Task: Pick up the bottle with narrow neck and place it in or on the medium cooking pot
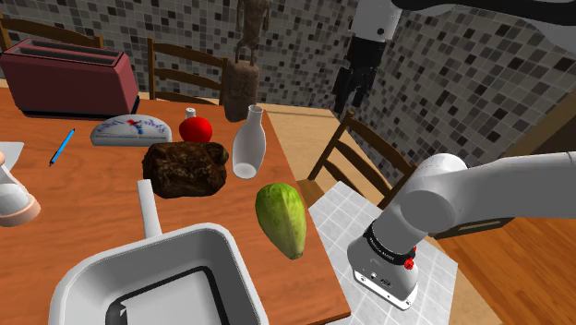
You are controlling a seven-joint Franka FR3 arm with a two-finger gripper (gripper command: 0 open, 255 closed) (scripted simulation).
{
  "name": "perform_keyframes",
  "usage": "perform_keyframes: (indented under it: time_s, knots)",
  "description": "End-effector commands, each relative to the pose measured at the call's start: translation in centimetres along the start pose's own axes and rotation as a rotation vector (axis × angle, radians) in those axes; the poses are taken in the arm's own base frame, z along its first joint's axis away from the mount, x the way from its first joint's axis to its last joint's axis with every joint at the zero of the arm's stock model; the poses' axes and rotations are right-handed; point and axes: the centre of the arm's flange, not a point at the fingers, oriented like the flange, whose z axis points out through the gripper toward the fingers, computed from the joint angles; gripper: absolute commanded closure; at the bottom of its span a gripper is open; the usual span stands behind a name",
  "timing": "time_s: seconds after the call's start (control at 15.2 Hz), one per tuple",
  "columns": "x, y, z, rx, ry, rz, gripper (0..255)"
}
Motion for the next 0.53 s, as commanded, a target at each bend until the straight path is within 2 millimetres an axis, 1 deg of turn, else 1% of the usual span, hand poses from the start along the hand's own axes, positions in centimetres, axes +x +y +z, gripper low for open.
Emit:
perform_keyframes:
  time_s: [0.0, 0.46]
  knots:
    - [0.0, 0.0, 0.0, 0.0, 0.0, 0.0, 0]
    - [8.0, -3.8, 2.0, -0.011, 0.019, -0.01, 0]
